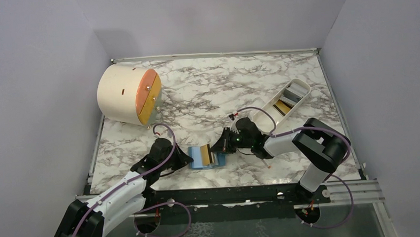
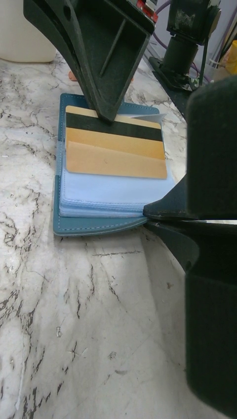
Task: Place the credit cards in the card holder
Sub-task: Insert the credit card into the card holder.
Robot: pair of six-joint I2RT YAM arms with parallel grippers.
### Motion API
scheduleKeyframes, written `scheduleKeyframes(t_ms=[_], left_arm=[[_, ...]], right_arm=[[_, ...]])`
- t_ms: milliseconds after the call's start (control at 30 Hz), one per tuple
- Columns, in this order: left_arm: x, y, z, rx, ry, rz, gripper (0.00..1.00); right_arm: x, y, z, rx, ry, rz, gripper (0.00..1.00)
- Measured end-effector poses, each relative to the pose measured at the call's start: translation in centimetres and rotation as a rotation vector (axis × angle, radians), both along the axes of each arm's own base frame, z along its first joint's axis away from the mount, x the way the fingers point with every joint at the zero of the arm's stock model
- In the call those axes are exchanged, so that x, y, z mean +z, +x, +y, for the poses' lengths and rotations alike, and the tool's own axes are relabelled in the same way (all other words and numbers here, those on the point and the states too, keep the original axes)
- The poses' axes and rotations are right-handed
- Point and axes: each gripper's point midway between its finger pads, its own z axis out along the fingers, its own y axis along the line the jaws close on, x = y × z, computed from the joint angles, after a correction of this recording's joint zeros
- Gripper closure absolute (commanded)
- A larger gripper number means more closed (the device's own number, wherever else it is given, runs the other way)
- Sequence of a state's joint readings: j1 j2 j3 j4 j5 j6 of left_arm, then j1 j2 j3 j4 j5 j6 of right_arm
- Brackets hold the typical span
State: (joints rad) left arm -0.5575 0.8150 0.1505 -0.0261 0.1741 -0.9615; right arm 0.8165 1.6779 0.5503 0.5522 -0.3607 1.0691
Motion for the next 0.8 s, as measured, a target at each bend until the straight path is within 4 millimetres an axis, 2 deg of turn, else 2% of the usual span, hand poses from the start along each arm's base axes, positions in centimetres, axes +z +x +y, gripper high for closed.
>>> scheduleKeyframes(t_ms=[233, 333, 500, 700, 800], left_arm=[[0.0, -0.1, 0.0, 0.010, -0.011, 0.007, 1.00], [-0.1, -0.1, 0.0, 0.012, -0.014, 0.008, 1.00], [0.0, -0.1, 0.0, 0.015, -0.018, 0.009, 1.00], [0.1, -0.1, -0.1, 0.017, -0.024, 0.004, 1.00], [0.2, 0.0, -0.1, 0.017, -0.027, 0.000, 1.00]], right_arm=[[-0.6, -0.6, 0.4, -0.011, -0.017, 0.017, 0.98], [-0.9, -0.8, 0.7, -0.025, -0.024, 0.022, 0.91], [-1.5, -1.2, 0.9, -0.038, -0.052, 0.045, 0.72], [-1.8, -1.2, 0.3, -0.059, -0.111, 0.056, 0.62], [-1.7, -1.3, 0.1, -0.061, -0.130, 0.054, 0.61]])
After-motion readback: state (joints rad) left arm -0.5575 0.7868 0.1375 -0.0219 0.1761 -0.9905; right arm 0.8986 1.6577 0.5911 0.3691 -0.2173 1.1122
